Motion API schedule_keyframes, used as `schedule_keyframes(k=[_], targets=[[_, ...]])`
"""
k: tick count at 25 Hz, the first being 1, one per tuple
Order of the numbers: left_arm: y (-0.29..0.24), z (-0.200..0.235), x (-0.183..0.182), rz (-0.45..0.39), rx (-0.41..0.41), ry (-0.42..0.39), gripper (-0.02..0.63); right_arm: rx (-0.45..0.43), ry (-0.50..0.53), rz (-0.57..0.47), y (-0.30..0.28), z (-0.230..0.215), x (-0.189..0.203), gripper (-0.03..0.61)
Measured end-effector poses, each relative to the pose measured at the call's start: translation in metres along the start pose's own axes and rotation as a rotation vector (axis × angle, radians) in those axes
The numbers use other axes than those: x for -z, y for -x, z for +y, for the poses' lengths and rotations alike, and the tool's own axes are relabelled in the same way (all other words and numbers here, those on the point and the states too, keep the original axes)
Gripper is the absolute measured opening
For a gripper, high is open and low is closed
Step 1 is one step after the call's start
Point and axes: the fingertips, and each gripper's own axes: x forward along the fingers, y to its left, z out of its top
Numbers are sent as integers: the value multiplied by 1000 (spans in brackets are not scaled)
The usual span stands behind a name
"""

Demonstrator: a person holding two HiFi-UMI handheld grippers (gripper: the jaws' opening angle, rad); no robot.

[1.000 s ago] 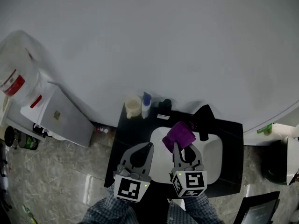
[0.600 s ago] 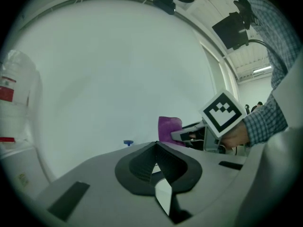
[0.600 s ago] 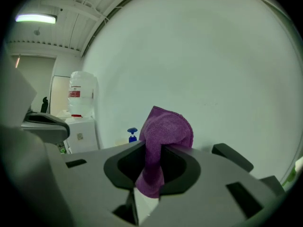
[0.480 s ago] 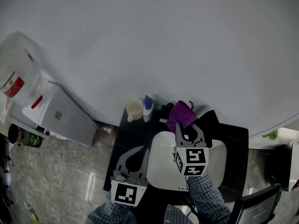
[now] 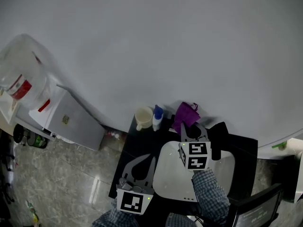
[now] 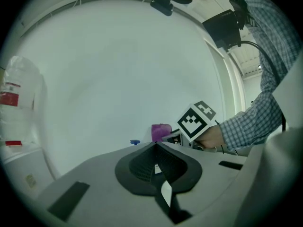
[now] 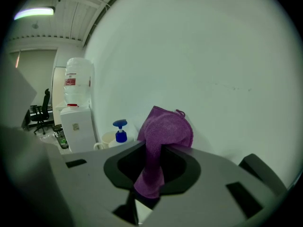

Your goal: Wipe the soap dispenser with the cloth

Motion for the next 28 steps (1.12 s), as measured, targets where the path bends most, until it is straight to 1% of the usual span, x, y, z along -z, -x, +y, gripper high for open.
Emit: schedule_keyframes(k=[4,7,10,14,17,22,25,28], targets=[[-6,7,2,-3,-13,-1,2,25,28,78,-16,-11,19,78],[-11,14,6,-2,-29,18,2,38,21,117,-25,-21,33,78],[-14,13,15,23,-28,21,2,52,10,168,-30,-31,57,78],[-16,9,25,47,-26,25,2,45,-2,244,-41,-31,89,78],[-14,8,28,54,-30,33,2,53,-11,280,-43,-32,105,78],[-11,6,29,58,-41,40,2,64,3,340,-41,-36,130,78],[-12,9,27,48,-49,41,2,63,18,330,-38,-39,127,78],[-15,14,28,41,-62,49,2,64,4,273,-30,-42,103,78]])
